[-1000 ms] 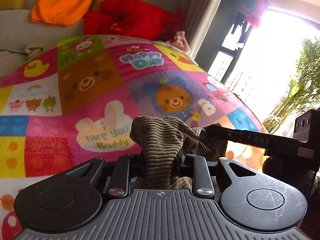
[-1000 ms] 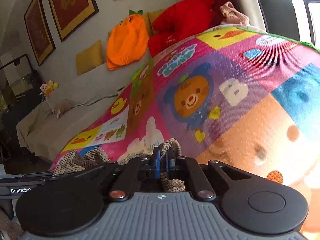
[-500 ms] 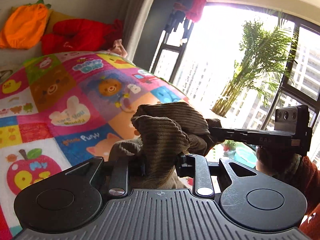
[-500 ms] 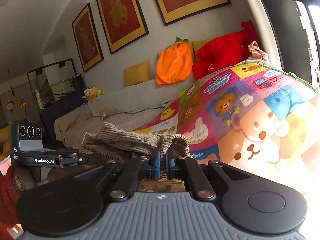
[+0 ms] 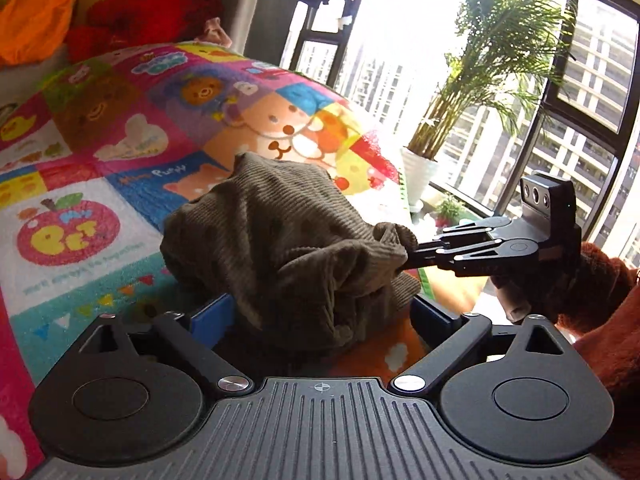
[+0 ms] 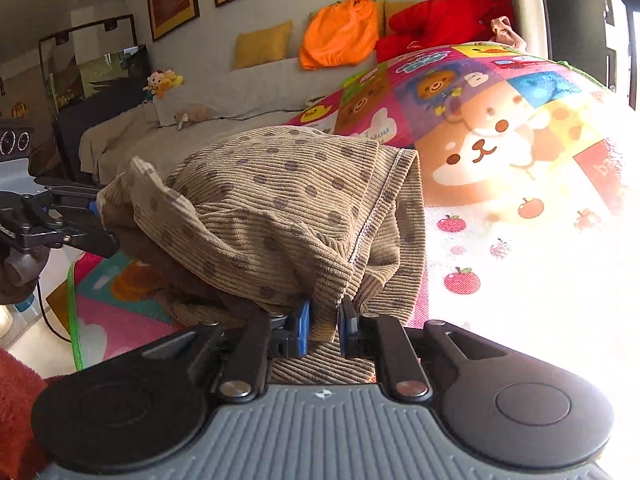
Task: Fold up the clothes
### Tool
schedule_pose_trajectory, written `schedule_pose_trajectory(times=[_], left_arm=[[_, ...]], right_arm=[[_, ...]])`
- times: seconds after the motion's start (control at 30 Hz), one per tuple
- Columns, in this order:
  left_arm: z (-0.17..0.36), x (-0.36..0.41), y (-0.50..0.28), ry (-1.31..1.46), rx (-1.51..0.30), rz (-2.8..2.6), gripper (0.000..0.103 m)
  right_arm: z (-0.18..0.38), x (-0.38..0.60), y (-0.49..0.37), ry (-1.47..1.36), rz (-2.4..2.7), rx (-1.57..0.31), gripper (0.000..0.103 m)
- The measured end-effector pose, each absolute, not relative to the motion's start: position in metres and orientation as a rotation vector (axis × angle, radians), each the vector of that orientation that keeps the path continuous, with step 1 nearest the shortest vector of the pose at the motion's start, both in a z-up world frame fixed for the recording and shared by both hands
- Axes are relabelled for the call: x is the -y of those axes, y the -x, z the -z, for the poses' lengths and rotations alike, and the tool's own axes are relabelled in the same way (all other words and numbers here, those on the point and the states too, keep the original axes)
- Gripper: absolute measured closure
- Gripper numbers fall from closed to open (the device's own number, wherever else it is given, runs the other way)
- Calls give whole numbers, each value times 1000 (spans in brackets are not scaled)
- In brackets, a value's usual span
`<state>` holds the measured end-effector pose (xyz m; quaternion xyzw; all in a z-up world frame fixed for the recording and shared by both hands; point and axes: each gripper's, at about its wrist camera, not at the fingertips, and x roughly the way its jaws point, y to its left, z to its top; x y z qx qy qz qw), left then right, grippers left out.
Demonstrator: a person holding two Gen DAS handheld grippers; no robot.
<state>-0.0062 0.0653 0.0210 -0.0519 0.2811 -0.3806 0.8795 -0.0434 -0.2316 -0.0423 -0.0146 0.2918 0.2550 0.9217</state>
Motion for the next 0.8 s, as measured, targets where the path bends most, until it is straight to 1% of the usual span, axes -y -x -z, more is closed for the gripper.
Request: schedule_pose_trajectory(times=[0.07,0.17,0.2,0.27,0.33,0.4,0.47,0.5,0.63,0.7,0.8], left_arm=[[-26,-78,8,186,-571,806,2],[-29,-91,-3,303,-571,751,2],[-28,-94,-9,345,-579,727,2],[-23,-96,-27,433,-619,682,2],[-13,-92,-53,535,-693,654,2],[-5,-82,-75,576,-737,668,3],[-4,-69,-94,585,-752,685,20],[-7,-62,-101,573,-743,695,22],[-25,-40,-121,509,-641,746,25],[-18,-36,-130,471,-662,725,25],[-2,-36,-133,375,-700,670,26]], right_arm=[[40,240,47,35,-498,-598,85],[32,253,48,22,-460,-587,71],[28,258,49,11,-447,-575,69],[19,261,50,-10,-441,-540,66],[7,262,51,-41,-442,-493,60],[-5,264,52,-72,-444,-445,49],[-12,258,48,-85,-463,-417,47],[-14,254,44,-87,-475,-411,47],[-14,224,29,-31,-517,-400,46],[-10,208,22,4,-541,-397,43],[9,186,7,16,-569,-475,41]])
